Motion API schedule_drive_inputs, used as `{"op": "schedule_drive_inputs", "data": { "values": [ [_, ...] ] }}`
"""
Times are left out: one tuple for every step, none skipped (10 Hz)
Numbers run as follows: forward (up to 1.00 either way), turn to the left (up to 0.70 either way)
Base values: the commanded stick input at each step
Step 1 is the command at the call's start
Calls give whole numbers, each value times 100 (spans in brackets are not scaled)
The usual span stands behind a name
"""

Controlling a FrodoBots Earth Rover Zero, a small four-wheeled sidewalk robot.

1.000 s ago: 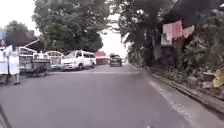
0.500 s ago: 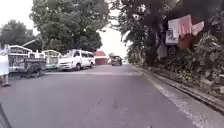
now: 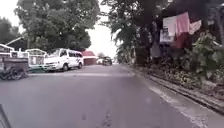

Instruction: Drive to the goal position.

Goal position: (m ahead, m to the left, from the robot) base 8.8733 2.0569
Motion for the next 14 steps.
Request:
{"op": "schedule_drive_inputs", "data": {
  "values": [
    [85, -1],
    [85, -12],
    [85, -22],
    [85, -4],
    [85, 0],
    [85, 0],
    [85, 0],
    [85, 0],
    [85, 0],
    [85, 0],
    [85, 0],
    [85, 0],
    [85, 0],
    [85, 0]
  ]
}}
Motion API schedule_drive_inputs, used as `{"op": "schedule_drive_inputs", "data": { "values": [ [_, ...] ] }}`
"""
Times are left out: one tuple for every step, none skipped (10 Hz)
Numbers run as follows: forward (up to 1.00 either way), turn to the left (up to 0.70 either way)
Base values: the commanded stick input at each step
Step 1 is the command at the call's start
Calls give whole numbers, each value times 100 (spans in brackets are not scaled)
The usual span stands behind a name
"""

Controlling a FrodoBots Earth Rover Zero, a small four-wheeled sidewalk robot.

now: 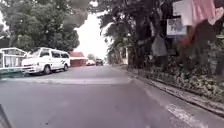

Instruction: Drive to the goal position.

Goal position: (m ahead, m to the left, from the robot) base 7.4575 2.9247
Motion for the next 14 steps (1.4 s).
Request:
{"op": "schedule_drive_inputs", "data": {
  "values": [
    [85, 0],
    [85, 0],
    [85, 0],
    [85, 0],
    [85, 0],
    [85, 0],
    [85, 0],
    [85, 0],
    [85, 0],
    [81, 0],
    [70, 0],
    [70, 0],
    [70, 0],
    [70, 0]
  ]
}}
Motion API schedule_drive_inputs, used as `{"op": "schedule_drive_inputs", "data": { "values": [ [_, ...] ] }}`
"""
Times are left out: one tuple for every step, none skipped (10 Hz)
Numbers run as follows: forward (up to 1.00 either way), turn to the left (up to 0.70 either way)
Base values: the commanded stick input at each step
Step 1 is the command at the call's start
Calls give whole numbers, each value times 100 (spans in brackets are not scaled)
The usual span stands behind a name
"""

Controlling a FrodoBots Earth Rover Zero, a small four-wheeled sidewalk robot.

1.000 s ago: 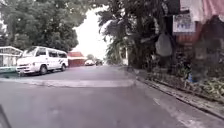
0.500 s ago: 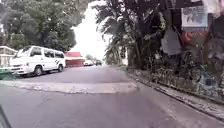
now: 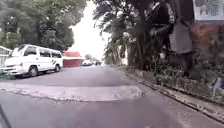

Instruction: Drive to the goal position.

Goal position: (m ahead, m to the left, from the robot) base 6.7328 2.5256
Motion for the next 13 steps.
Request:
{"op": "schedule_drive_inputs", "data": {
  "values": [
    [70, 0],
    [70, 0],
    [70, 0],
    [70, 3],
    [70, 29],
    [70, 32],
    [70, 0],
    [70, 0],
    [70, 0],
    [70, 0],
    [70, 0],
    [70, 0],
    [70, 0]
  ]
}}
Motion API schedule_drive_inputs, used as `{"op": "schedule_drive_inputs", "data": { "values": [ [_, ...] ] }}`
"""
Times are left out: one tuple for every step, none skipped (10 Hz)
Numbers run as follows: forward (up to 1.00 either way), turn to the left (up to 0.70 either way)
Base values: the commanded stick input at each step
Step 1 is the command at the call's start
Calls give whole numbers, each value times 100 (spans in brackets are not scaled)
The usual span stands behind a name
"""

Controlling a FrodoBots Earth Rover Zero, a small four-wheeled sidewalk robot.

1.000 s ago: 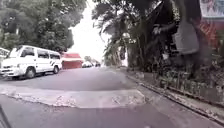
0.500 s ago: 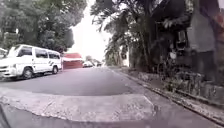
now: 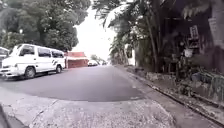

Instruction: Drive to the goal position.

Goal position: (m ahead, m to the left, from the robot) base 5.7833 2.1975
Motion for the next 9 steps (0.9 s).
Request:
{"op": "schedule_drive_inputs", "data": {
  "values": [
    [70, 0],
    [70, 0],
    [70, 0],
    [70, 0],
    [70, 0],
    [70, 0],
    [70, 0],
    [70, 0],
    [70, 0]
  ]
}}
